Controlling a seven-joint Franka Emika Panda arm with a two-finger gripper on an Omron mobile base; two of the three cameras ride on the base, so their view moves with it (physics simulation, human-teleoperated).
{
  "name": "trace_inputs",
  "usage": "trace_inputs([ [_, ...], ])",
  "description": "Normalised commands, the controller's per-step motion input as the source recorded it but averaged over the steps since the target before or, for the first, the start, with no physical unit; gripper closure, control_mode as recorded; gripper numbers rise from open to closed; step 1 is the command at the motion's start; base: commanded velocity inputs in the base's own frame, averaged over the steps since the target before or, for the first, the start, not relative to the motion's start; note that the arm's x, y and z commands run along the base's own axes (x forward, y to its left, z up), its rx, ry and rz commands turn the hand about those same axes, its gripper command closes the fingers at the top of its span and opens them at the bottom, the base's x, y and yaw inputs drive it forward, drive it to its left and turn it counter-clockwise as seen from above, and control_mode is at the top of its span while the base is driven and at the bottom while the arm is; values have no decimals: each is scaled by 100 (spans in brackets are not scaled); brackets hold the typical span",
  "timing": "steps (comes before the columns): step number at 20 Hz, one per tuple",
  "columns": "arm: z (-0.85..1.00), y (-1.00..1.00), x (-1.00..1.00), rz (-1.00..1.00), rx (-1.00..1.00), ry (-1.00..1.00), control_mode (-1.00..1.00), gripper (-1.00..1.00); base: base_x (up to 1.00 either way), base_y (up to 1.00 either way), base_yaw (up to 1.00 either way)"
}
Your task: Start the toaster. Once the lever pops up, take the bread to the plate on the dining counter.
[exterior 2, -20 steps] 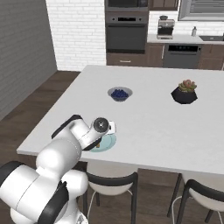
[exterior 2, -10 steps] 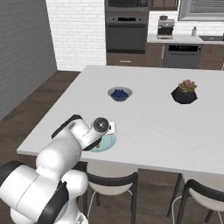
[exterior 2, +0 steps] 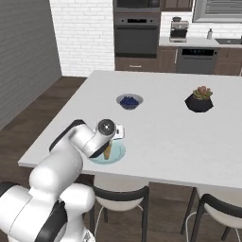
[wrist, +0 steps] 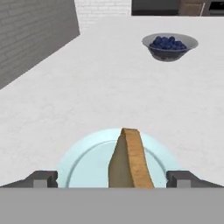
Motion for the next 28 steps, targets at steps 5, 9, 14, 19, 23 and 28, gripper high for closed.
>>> trace_inputs([
  [5,45,0,0,-6,0,9,-100,-100,0,0,0],
  [9,47,1,-2,-8,-3,15,-100,-100,0,0,0],
  [14,65,9,-9,-12,-5,24,-100,-100,0,0,0],
  [19,60,13,-30,-12,-9,28,-100,-100,0,0,0],
  [23,30,0,-86,-6,-5,15,-100,-100,0,0,0],
  [28,34,1,-100,-3,-1,13,-100,-100,0,0,0],
])
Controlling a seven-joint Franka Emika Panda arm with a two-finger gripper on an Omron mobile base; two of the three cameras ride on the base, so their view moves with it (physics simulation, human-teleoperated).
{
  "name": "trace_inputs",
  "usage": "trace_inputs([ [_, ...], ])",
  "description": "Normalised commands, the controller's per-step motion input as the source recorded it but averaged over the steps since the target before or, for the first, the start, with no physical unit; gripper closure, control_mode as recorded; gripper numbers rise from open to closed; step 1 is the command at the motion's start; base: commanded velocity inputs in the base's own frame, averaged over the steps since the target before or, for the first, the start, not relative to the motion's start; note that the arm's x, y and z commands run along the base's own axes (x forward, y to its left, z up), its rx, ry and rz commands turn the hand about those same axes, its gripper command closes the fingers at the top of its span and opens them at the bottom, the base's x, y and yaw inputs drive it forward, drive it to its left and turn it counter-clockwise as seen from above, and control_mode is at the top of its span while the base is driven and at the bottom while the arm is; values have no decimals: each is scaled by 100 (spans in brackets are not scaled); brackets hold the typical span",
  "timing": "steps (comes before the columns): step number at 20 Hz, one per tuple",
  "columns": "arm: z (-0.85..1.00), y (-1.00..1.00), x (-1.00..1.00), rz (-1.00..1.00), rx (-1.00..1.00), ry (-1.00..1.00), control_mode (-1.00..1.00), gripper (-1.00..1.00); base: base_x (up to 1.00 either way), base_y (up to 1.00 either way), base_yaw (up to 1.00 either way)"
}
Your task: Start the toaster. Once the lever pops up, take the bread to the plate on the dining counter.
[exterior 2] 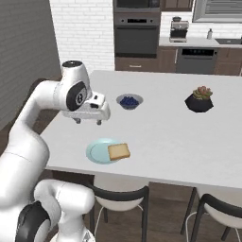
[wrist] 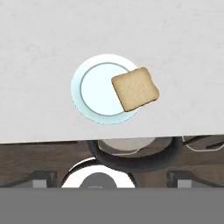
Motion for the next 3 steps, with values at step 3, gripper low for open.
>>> trace_inputs([
  [3,23,12,-100,-6,0,7,-100,-100,0,0,0],
])
